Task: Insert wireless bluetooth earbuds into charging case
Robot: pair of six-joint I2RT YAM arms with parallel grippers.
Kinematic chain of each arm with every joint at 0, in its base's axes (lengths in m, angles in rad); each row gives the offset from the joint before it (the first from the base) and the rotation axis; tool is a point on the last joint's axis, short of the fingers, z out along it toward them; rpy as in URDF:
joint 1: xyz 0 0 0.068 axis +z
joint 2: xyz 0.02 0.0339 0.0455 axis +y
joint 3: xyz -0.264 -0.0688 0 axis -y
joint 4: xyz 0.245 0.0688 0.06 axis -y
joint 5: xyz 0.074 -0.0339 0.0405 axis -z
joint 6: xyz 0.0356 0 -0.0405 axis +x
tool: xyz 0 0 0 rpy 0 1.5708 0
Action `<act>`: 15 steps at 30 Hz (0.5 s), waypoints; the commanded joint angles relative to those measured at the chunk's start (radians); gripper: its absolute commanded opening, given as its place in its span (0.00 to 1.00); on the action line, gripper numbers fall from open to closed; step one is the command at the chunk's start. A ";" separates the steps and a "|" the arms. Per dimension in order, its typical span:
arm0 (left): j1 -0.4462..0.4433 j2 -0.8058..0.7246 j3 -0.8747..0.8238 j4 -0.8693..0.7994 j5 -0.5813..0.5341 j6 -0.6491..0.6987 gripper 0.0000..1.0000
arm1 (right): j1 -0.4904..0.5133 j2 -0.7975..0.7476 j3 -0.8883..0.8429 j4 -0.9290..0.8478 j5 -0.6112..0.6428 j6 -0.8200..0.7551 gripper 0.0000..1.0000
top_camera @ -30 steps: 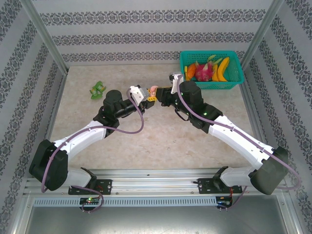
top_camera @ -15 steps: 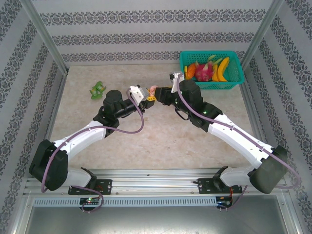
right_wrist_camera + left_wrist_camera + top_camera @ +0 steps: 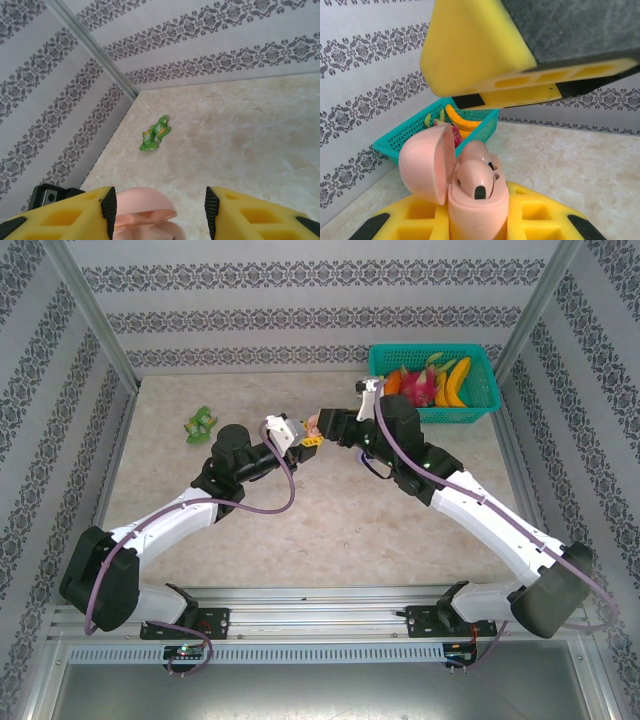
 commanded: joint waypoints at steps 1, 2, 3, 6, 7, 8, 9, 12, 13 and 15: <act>-0.012 -0.007 0.003 0.060 0.009 -0.015 0.00 | -0.031 -0.039 0.005 0.016 -0.031 0.049 0.52; -0.012 -0.008 0.004 0.060 0.009 -0.016 0.00 | -0.036 -0.042 0.000 0.016 -0.034 0.053 0.52; -0.013 -0.007 0.005 0.059 0.009 -0.014 0.00 | -0.040 -0.044 -0.004 0.016 -0.035 0.055 0.52; -0.013 -0.007 0.004 0.057 0.014 -0.013 0.00 | -0.068 -0.046 -0.016 0.011 -0.037 0.065 0.52; -0.012 -0.008 0.004 0.054 0.021 -0.012 0.00 | -0.085 -0.043 -0.017 0.012 -0.040 0.065 0.52; -0.013 -0.008 0.006 0.052 0.027 -0.011 0.00 | -0.101 -0.035 -0.012 0.002 -0.045 0.067 0.52; -0.012 -0.008 0.007 0.044 0.036 -0.011 0.00 | -0.128 -0.022 0.002 -0.016 -0.074 0.075 0.52; -0.012 -0.001 0.025 0.006 0.079 -0.008 0.00 | -0.192 0.052 0.067 -0.075 -0.176 0.076 0.51; -0.013 0.005 0.034 -0.012 0.099 -0.008 0.00 | -0.206 0.086 0.103 -0.106 -0.210 0.065 0.51; -0.012 0.017 0.051 -0.037 0.129 -0.015 0.00 | -0.219 0.154 0.180 -0.175 -0.257 0.039 0.50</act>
